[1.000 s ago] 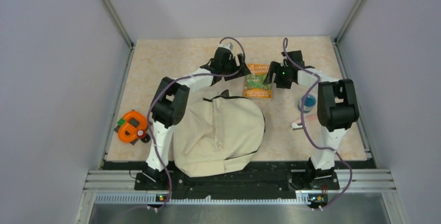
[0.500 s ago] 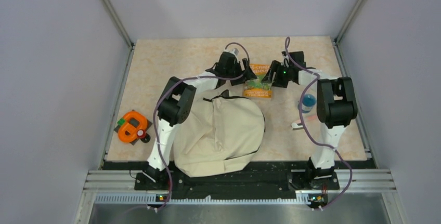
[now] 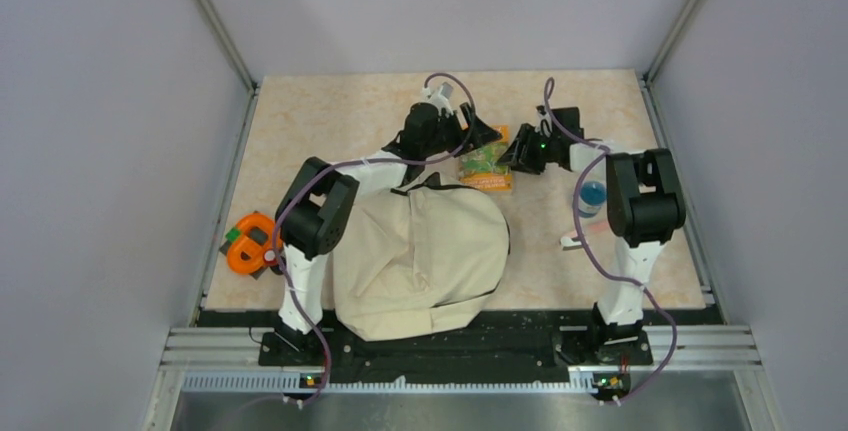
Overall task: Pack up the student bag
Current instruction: Pick up the book from the center of the board.
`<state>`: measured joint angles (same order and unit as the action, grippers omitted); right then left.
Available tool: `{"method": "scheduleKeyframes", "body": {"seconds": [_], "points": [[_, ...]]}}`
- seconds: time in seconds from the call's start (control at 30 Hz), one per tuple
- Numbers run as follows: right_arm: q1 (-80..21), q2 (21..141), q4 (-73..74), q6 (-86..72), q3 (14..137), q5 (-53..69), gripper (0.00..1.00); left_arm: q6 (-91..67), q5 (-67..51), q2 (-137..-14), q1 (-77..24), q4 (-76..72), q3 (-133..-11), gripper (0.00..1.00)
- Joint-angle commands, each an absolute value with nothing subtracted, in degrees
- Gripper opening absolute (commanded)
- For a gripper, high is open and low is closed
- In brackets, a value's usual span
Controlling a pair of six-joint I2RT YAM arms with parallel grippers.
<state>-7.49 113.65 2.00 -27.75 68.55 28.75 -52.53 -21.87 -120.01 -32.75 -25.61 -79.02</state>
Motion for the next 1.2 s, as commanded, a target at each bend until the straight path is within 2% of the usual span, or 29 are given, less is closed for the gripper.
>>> {"method": "scheduleKeyframes", "body": {"seconds": [0.0, 0.1, 0.2, 0.27, 0.37, 0.53, 0.73, 0.87, 1.0, 1.17], "points": [[-9.84, 114.03, -1.56, -29.65, 66.75, 32.40, 0.44, -53.49, -24.60, -114.25, -34.05, -37.55, -78.36, 0.77], [-10.77, 113.87, -1.34, -29.58, 66.28, 29.45, 0.42, -52.81, -24.10, -114.28, -34.13, -36.45, -77.98, 0.77], [-10.97, 112.41, -1.62, -29.11, 65.07, 25.64, 0.35, -46.66, -17.86, -112.19, -34.13, -25.69, -78.49, 0.77], [-10.90, 111.20, -1.54, -28.97, 64.66, 25.34, 0.33, -42.48, -12.29, -111.20, -34.18, -18.12, -78.64, 0.80], [-10.90, 109.60, -2.37, -29.93, 64.13, 26.26, 0.36, -38.97, -3.55, -111.31, -33.95, -9.89, -79.20, 0.82], [-10.90, 107.99, -4.05, -31.68, 63.75, 27.17, 0.40, -34.99, 3.12, -115.92, -33.53, -1.26, -84.44, 0.83], [-10.90, 108.21, -6.10, -33.53, 63.42, 28.13, 0.45, -34.50, 4.82, -118.61, -33.28, -0.18, -85.25, 0.83], [-10.91, 109.18, -7.49, -35.23, 63.69, 29.51, 0.47, -36.11, 0.83, -121.38, -32.78, -0.35, -85.55, 0.83], [-11.02, 109.42, -9.49, -37.04, 63.63, 31.14, 0.47, -37.29, -3.13, -122.67, -32.64, -1.99, -84.83, 0.78], [-10.99, 109.63, -12.82, -39.82, 63.76, 34.14, 0.47, -38.23, -6.39, -122.43, -32.69, -4.85, -83.35, 0.60]]}}
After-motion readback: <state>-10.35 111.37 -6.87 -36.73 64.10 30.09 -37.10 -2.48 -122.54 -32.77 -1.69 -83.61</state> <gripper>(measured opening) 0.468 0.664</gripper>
